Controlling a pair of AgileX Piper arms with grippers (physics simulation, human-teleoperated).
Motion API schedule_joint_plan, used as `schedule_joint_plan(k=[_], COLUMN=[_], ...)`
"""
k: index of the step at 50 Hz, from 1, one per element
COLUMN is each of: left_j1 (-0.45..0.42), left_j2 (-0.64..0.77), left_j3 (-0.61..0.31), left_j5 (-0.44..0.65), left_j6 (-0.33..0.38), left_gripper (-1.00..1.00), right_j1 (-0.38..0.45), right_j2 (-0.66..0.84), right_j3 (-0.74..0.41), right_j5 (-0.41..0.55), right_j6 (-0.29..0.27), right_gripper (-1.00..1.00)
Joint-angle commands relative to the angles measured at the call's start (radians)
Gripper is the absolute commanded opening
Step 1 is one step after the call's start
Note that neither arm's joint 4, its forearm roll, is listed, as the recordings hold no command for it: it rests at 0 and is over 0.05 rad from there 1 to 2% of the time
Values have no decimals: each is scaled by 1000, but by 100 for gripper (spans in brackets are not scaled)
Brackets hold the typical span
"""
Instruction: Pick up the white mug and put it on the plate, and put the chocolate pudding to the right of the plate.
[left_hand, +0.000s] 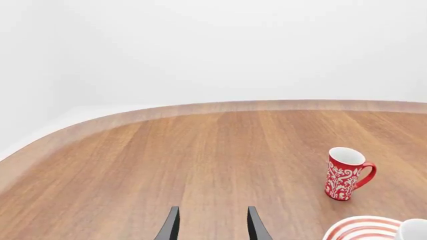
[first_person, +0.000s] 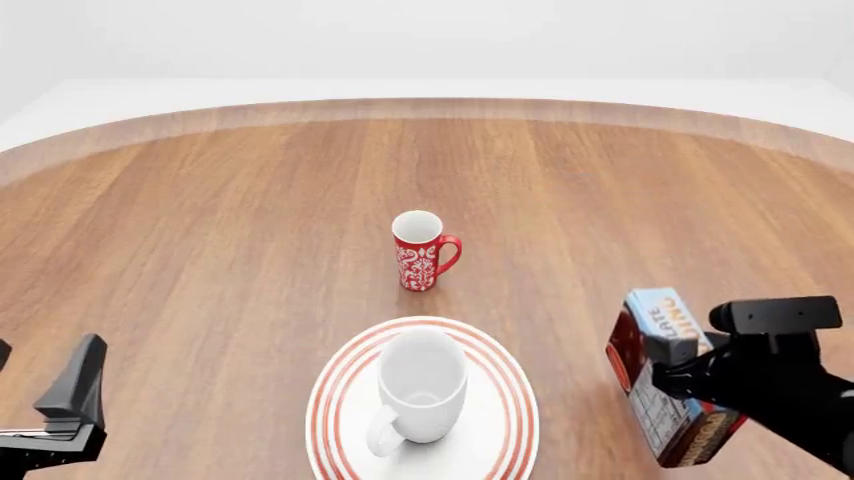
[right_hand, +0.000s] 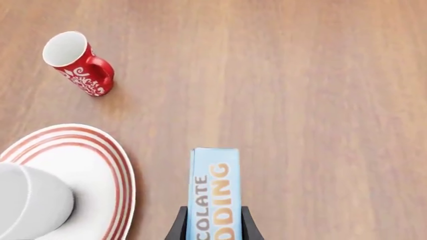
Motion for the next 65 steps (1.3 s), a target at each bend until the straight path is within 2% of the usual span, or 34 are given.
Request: schedule_joint_plan(k=[1,26,50,51,65], left_j1=[0,0,0,0,0], left_j2=[1,1,0,1,1], left_j3=[0,0,0,0,0], left_j5=[-1,-1,0,-1,0], left_j6=[1,0,0,0,0], left_gripper=[100,100,100,100,100], right_j1=[-1,-8,-8,-6,-7], right_j2=[25,92,110,109,83], right_j3=[30,65,67,66,52], right_j5=[-38,-113,-124,-122,-95], right_j6=[23,7,1,3,6], right_gripper=[-100,-100,-100,100,100])
